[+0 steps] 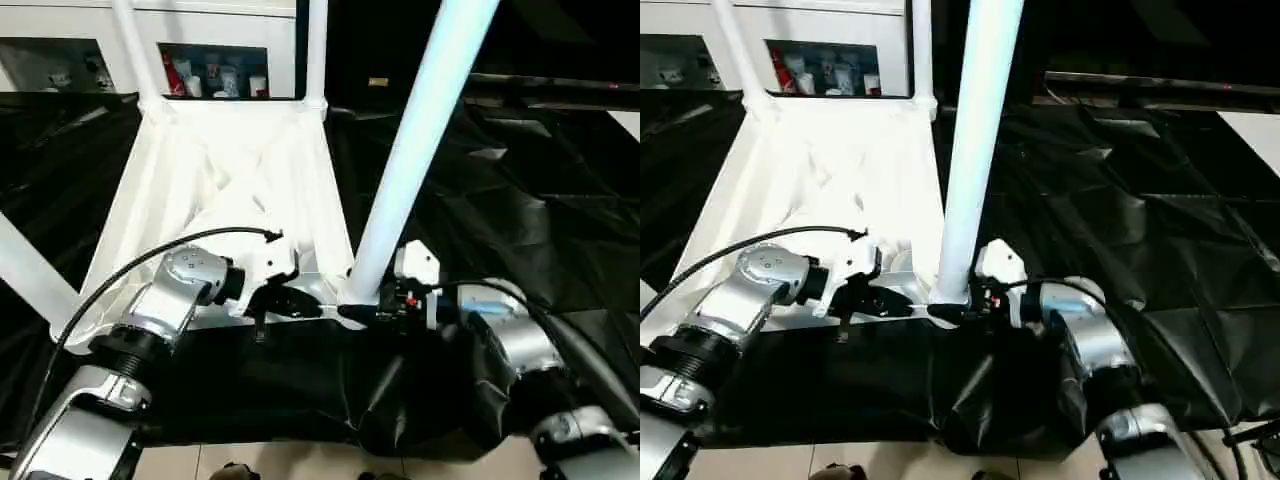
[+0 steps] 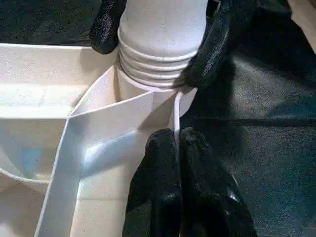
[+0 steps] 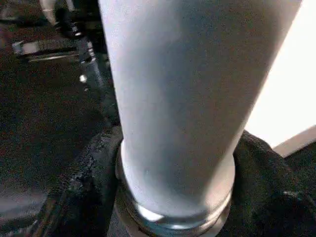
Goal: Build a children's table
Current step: Rotate leg to tighten
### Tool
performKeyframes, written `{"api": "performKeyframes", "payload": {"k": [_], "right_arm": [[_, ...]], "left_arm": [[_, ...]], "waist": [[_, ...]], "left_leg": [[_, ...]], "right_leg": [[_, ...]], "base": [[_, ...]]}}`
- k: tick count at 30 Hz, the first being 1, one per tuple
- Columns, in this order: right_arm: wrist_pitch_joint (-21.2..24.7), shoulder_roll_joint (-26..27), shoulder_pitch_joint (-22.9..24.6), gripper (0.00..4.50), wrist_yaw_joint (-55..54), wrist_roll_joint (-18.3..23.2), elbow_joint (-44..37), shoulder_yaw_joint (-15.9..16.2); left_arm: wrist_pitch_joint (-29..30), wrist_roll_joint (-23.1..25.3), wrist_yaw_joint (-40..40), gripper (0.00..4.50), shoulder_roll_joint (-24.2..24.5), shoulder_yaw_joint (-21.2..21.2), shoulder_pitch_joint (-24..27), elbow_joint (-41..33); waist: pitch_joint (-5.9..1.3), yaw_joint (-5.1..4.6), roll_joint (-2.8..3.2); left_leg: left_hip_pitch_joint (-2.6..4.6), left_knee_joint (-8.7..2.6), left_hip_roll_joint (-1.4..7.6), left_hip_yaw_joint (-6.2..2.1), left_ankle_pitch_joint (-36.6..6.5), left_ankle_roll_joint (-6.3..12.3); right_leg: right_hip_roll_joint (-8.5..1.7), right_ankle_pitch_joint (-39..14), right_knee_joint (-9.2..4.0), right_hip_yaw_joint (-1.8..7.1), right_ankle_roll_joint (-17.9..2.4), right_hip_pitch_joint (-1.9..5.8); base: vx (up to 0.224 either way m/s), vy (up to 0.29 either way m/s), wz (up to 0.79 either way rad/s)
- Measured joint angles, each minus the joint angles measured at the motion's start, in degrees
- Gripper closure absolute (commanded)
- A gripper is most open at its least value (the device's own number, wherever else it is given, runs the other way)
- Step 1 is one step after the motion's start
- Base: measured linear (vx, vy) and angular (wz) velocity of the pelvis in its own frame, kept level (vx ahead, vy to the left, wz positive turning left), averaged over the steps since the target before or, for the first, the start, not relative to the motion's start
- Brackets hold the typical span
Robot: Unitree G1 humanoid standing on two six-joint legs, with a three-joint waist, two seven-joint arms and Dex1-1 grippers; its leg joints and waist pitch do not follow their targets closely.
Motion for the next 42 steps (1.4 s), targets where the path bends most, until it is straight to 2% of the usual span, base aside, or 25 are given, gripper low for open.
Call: {"api": "performKeyframes", "payload": {"k": [2, 6, 9, 12, 14, 16, 17, 20, 22, 26, 30, 33, 38, 40, 42], "right_arm": [[0.1, 0.6, 0.2, 1.77, -2.9, -0.3, 0.2, -0.6], [1.4, 6.4, -0.4, 1.78, -22.3, -3.0, 3.1, -5.5], [2.7, 9.3, -1.3, 1.78, -32.4, -4.5, 4.2, -6.7], [3.4, 10.5, -2.4, 1.78, -37.9, -5.5, 5.0, -6.7], [2.8, 10.6, -2.4, 1.22, -38.8, -5.8, 5.1, -6.7], [1.2, 10.7, -2.2, 1.02, -38.9, -6.2, 5.7, -6.9], [1.0, 10.9, -2.2, 1.02, -38.7, -6.1, 5.8, -7.1], [0.9, 9.7, -1.9, 0.63, -33.9, -4.5, 5.4, -7.6], [0.9, 8.3, -1.2, 0.58, -29.6, -3.6, 4.3, -7.5], [1.6, 1.1, -0.2, 0.58, -14.4, -1.5, 1.1, -4.1], [2.8, -3.4, -0.1, 0.58, -2.8, 0.4, -1.3, -2.3], [3.6, -4.3, 0.0, 0.58, 1.7, 1.0, -2.5, -1.6], [3.9, -4.3, -0.1, 0.58, 5.7, 2.2, -3.1, 0.1], [3.9, -4.4, -0.1, 0.84, 6.4, 2.4, -3.1, 0.2], [4.0, -4.4, -0.2, 0.91, 6.5, 2.5, -3.1, 0.2]], "left_arm": [[0.2, 0.4, 2.0, 4.50, -1.0, 0.2, -0.6, 1.2], [1.7, 3.6, 14.4, 4.50, -7.5, 1.0, -4.7, 7.3], [3.0, 4.6, 20.4, 4.50, -10.7, 1.5, -6.0, 9.6], [3.4, 5.0, 23.6, 4.50, -12.3, 1.7, -6.9, 11.1], [3.5, 5.2, 24.0, 4.50, -12.8, 2.0, -7.0, 11.3], [3.3, 5.3, 24.0, 4.50, -13.2, 2.1, -7.4, 12.0], [3.1, 5.4, 23.9, 4.50, -13.2, 2.1, -7.5, 12.1], [2.9, 5.5, 22.5, 4.50, -12.9, 2.1, -7.5, 11.8], [2.7, 5.3, 20.7, 4.50, -12.2, 1.9, -7.1, 11.0], [1.6, 3.8, 13.3, 4.50, -8.2, 1.3, -5.1, 7.6], [0.0, 2.3, 5.9, 4.50, -4.9, 1.1, -3.4, 5.0], [0.1, 1.3, 1.6, 4.50, -3.1, 0.7, -2.5, 3.3], [0.1, 0.4, -2.1, 4.50, -1.6, -0.3, -1.8, 1.5], [-0.1, 0.3, -2.6, 4.50, -1.3, -0.3, -1.8, 1.6], [-0.5, 0.3, -3.0, 4.50, -1.1, -0.3, -1.8, 1.6]], "waist": [[0.00, -0.14, 0.00], [-0.03, -0.75, 0.04], [-0.14, -1.20, 0.18], [-0.23, -1.33, 0.32], [-0.27, -1.31, 0.39], [-0.28, -1.22, 0.47], [-0.28, -1.22, 0.47], [-0.24, -1.17, 0.50], [-0.22, -1.17, 0.52], [-0.11, -1.00, 0.70], [-0.01, -1.03, 0.84], [0.07, -0.84, 0.83], [0.30, 0.09, 0.78], [0.34, 0.11, 0.72], [0.38, 0.15, 0.66]], "left_leg": [[0.07, 0.02, -0.01, 0.01, 0.0, -0.01], [0.32, 0.04, -0.06, 0.01, 0.1, -0.13], [0.37, 0.04, -0.14, -0.01, 0.1, -0.13], [0.35, 0.04, -0.16, -0.02, 0.1, -0.13], [0.35, 0.03, -0.17, -0.02, 0.1, -0.13], [0.31, 0.01, -0.17, -0.03, 0.1, -0.13], [0.28, -0.01, -0.17, -0.04, 0.1, -0.13], [0.21, -0.02, -0.17, -0.06, 0.1, -0.13], [0.17, -0.10, -0.16, -0.06, 0.1, -0.13], [0.12, -0.33, -0.04, -0.11, 0.1, -0.13], [-0.10, -0.39, 0.02, -0.12, 0.1, -0.02], [-0.16, -0.39, 0.04, -0.11, 0.2, 0.14], [-0.19, -0.31, 0.01, -0.04, 0.0, -0.11], [-0.19, -0.30, 0.01, -0.01, 0.0, -0.11], [-0.19, -0.31, 0.01, -0.01, 0.0, -0.11]], "right_leg": [[0.00, 0.1, 0.01, 0.05, -0.1, 0.04], [0.00, -0.1, -0.13, 0.17, 0.2, 0.21], [-0.01, -0.1, -0.19, 0.25, 0.2, 0.30], [-0.01, -0.1, -0.25, 0.26, 0.2, 0.30], [-0.01, -0.1, -0.25, 0.27, 0.2, 0.32], [-0.01, -0.1, -0.24, 0.26, 0.3, 0.31], [-0.01, -0.1, -0.25, 0.25, 0.3, 0.29], [-0.01, -0.1, -0.25, 0.22, 0.3, 0.26], [-0.01, -0.1, -0.23, 0.19, 0.2, 0.21], [0.05, -0.1, -0.17, 0.00, 0.2, 0.14], [0.11, -0.1, -0.18, -0.10, 0.2, -0.06], [0.11, -0.2, -0.18, -0.13, 0.1, -0.10], [0.04, -0.2, -0.18, -0.08, 0.1, -0.10], [0.03, -0.2, -0.17, -0.06, 0.1, -0.10], [0.03, -0.2, -0.17, -0.07, 0.1, -0.11]], "base": [[0.000, 0.000, 0.00], [0.000, 0.000, 0.00], [0.000, 0.000, 0.00], [0.000, 0.000, 0.00], [0.000, 0.000, 0.00], [0.000, 0.000, 0.00], [0.000, 0.000, 0.00], [0.000, 0.000, 0.00], [0.000, 0.000, 0.00], [0.000, 0.000, 0.00], [0.000, 0.000, 0.00], [0.000, 0.000, 0.00], [0.000, 0.000, 0.00], [0.000, 0.000, 0.00], [0.000, 0.000, 0.00]]}}
